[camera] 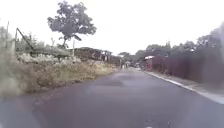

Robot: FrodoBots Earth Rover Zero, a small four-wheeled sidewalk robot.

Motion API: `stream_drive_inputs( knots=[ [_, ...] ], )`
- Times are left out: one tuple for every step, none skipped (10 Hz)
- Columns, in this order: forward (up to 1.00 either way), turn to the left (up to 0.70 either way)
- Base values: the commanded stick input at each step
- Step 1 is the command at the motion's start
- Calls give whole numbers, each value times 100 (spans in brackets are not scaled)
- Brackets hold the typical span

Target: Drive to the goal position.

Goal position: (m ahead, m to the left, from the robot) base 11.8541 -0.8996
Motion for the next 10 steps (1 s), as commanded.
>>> stream_drive_inputs(
  knots=[
    [70, 0],
    [70, -31],
    [70, -35],
    [70, -35],
    [70, -35],
    [70, -35],
    [70, -35],
    [70, -13],
    [70, 0],
    [70, 0]
  ],
)
